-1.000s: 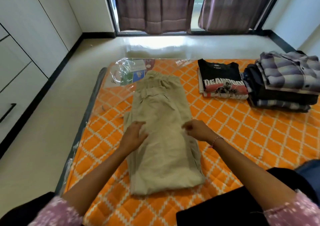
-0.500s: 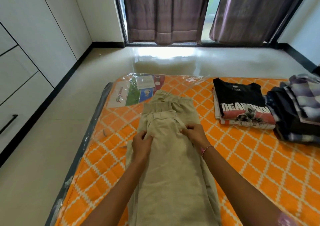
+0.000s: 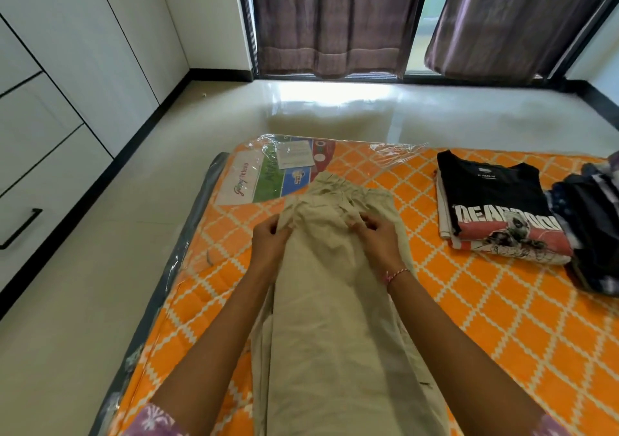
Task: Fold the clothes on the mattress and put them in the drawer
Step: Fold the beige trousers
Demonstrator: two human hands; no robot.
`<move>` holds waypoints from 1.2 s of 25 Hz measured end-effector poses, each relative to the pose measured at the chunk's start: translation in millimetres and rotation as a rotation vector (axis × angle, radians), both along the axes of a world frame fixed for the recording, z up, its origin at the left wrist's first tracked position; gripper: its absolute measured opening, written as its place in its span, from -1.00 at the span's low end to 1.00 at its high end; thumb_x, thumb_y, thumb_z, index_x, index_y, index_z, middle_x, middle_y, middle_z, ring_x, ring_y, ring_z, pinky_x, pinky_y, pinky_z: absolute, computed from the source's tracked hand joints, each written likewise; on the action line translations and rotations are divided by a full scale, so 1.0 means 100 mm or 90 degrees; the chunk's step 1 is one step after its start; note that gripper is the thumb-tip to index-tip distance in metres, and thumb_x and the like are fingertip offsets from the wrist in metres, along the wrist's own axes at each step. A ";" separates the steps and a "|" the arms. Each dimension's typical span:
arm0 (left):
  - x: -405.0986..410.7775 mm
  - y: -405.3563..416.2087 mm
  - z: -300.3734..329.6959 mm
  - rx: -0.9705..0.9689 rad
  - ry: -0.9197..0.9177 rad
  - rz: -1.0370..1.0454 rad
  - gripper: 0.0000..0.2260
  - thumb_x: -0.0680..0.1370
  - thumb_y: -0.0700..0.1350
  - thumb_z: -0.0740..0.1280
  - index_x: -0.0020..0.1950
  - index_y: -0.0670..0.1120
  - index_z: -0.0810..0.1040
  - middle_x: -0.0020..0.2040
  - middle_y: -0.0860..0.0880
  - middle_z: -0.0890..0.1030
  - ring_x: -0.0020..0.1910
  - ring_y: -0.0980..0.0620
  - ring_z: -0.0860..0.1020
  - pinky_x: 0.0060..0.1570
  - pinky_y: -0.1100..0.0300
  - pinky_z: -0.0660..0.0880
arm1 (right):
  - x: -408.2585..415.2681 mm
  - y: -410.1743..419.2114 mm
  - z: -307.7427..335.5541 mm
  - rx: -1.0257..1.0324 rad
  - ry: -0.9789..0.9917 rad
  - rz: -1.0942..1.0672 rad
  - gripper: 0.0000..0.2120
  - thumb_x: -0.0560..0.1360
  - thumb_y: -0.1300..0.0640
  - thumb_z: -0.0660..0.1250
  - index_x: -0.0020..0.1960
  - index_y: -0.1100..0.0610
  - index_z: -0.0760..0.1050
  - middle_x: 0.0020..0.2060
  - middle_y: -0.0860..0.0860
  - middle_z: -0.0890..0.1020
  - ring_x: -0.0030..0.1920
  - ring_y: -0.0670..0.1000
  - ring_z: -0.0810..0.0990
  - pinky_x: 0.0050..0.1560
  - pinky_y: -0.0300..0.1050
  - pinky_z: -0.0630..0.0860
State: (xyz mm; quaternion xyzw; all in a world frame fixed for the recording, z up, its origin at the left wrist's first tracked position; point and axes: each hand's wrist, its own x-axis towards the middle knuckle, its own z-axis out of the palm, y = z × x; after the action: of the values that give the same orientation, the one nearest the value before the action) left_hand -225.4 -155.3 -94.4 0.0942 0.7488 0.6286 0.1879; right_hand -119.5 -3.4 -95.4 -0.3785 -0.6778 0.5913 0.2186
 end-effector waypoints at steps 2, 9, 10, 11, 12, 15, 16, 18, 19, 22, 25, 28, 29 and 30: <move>0.05 -0.04 -0.09 -0.138 0.123 0.043 -0.90 0.56 -0.19 0.31 -0.08 -0.10 0.62 -0.15 -0.16 0.63 -0.25 0.06 0.52 -0.30 0.16 0.35 | 0.02 0.00 -0.06 0.111 -0.090 0.011 -0.84 0.48 0.20 0.37 0.04 0.16 0.64 -0.04 0.16 0.67 0.00 0.16 0.61 -0.03 -0.01 0.50; 0.17 0.00 -0.07 -0.200 0.118 0.074 -0.90 0.52 -0.24 0.31 -0.10 -0.27 0.57 -0.14 -0.21 0.59 -0.20 -0.08 0.49 -0.30 0.13 0.31 | 0.13 0.04 -0.05 -0.199 -0.045 0.120 -0.78 0.52 0.20 0.35 0.11 0.30 0.59 0.06 0.25 0.64 0.01 0.18 0.62 0.08 0.08 0.55; 0.19 0.04 -0.01 -0.160 0.155 0.070 -0.94 0.52 -0.27 0.30 -0.10 -0.26 0.54 -0.13 -0.20 0.59 -0.22 -0.05 0.49 -0.28 0.17 0.34 | 0.17 0.05 -0.03 -0.169 -0.003 0.133 -0.76 0.53 0.21 0.33 0.14 0.31 0.57 0.09 0.26 0.63 0.05 0.19 0.62 0.10 0.10 0.55; 0.23 0.08 0.05 -0.100 0.175 0.041 -0.96 0.53 -0.29 0.29 -0.08 -0.23 0.53 -0.11 -0.17 0.59 -0.22 0.00 0.50 -0.27 0.24 0.37 | 0.23 0.07 -0.02 -0.117 0.041 0.120 -0.76 0.54 0.20 0.32 0.14 0.31 0.57 0.09 0.26 0.62 0.07 0.21 0.61 0.11 0.13 0.55; 0.26 0.12 0.11 -0.036 0.180 0.001 -0.95 0.54 -0.29 0.28 -0.04 -0.21 0.53 -0.08 -0.14 0.60 -0.18 0.03 0.52 -0.22 0.30 0.41 | 0.30 0.10 -0.01 -0.064 0.084 0.088 -0.77 0.55 0.18 0.31 0.13 0.28 0.58 0.06 0.24 0.64 0.07 0.21 0.61 0.09 0.15 0.56; 0.19 0.33 0.12 0.002 0.118 -0.072 -0.85 0.55 -0.29 0.29 0.11 -0.26 0.53 0.08 -0.19 0.60 0.02 -0.08 0.57 0.00 0.13 0.51 | 0.46 0.23 -0.04 -0.010 0.124 0.024 -0.84 0.55 0.17 0.31 0.11 0.08 0.59 0.04 0.07 0.66 0.06 0.11 0.62 0.06 0.07 0.58; 0.18 0.37 0.09 -0.053 0.078 -0.068 -0.79 0.55 -0.27 0.30 0.18 -0.26 0.50 0.14 -0.20 0.58 0.10 -0.13 0.56 0.05 0.08 0.50 | 0.46 0.27 -0.08 -0.003 0.072 0.040 -0.79 0.56 0.18 0.30 0.18 0.10 0.55 0.11 0.09 0.63 0.12 0.13 0.59 0.10 0.04 0.55; 0.25 0.36 -0.02 -0.190 0.010 -0.054 -0.66 0.56 -0.16 0.31 0.30 -0.23 0.41 0.24 -0.18 0.51 0.20 -0.16 0.50 0.13 0.04 0.45 | 0.45 0.28 -0.16 0.045 -0.074 0.074 -0.64 0.55 0.21 0.30 0.34 0.18 0.44 0.24 0.13 0.54 0.22 0.16 0.52 0.12 -0.09 0.45; 0.29 0.34 -0.07 -0.221 -0.001 -0.053 -0.64 0.56 -0.13 0.31 0.31 -0.22 0.41 0.24 -0.17 0.51 0.21 -0.15 0.49 0.13 0.04 0.43 | 0.44 0.27 -0.18 0.062 -0.119 0.062 -0.61 0.54 0.22 0.30 0.36 0.20 0.42 0.26 0.13 0.53 0.23 0.17 0.51 0.10 -0.12 0.43; 0.36 0.27 -0.20 -0.170 -0.075 -0.074 -0.81 0.53 -0.18 0.33 0.09 -0.26 0.56 -0.01 -0.18 0.59 0.05 -0.14 0.56 0.03 -0.06 0.49 | 0.46 0.20 -0.25 -0.045 -0.168 0.007 -0.65 0.52 0.27 0.29 0.30 0.24 0.48 0.21 0.19 0.57 0.15 0.19 0.55 0.16 0.05 0.50; 0.29 0.30 -0.08 -0.051 -0.273 -0.048 -0.63 0.52 -0.09 0.38 0.25 -0.28 0.52 0.08 -0.19 0.61 0.07 -0.16 0.58 0.05 -0.03 0.53 | 0.44 0.23 -0.10 -0.298 -0.075 -0.034 -0.66 0.51 0.16 0.35 0.25 0.24 0.50 0.15 0.23 0.59 0.03 0.18 0.60 0.10 0.10 0.55; 0.15 0.52 0.06 -0.020 -0.285 -0.011 -0.45 0.47 0.05 0.43 0.33 -0.25 0.45 0.17 -0.14 0.56 -0.01 -0.10 0.59 -0.15 0.17 0.57 | 0.20 0.42 0.11 -0.368 -0.050 -0.040 -0.51 0.52 -0.10 0.32 0.29 0.23 0.48 0.15 0.21 0.59 0.12 0.22 0.58 0.18 0.15 0.52; 0.13 0.60 0.11 -0.023 -0.234 -0.012 -0.50 0.48 -0.04 0.44 0.32 -0.25 0.45 0.16 -0.13 0.56 -0.10 -0.04 0.58 -0.25 0.23 0.57 | 0.13 0.46 0.14 -0.369 -0.036 -0.034 -0.53 0.54 -0.06 0.31 0.30 0.24 0.47 0.18 0.21 0.58 0.12 0.21 0.58 0.14 0.12 0.54; 0.10 0.67 0.13 -0.012 -0.185 -0.017 -0.56 0.49 -0.16 0.42 0.33 -0.24 0.44 0.20 -0.13 0.55 -0.09 -0.04 0.57 -0.22 0.23 0.57 | 0.07 0.47 0.16 -0.360 0.001 -0.029 -0.60 0.55 0.02 0.31 0.29 0.24 0.48 0.20 0.21 0.57 0.08 0.18 0.59 0.05 0.06 0.57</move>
State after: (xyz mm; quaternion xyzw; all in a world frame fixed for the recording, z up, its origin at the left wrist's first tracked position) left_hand -215.1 -88.5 -81.5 0.0105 0.7181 0.6260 0.3038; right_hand -112.7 43.2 -79.5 -0.4394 -0.4769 0.7520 0.1181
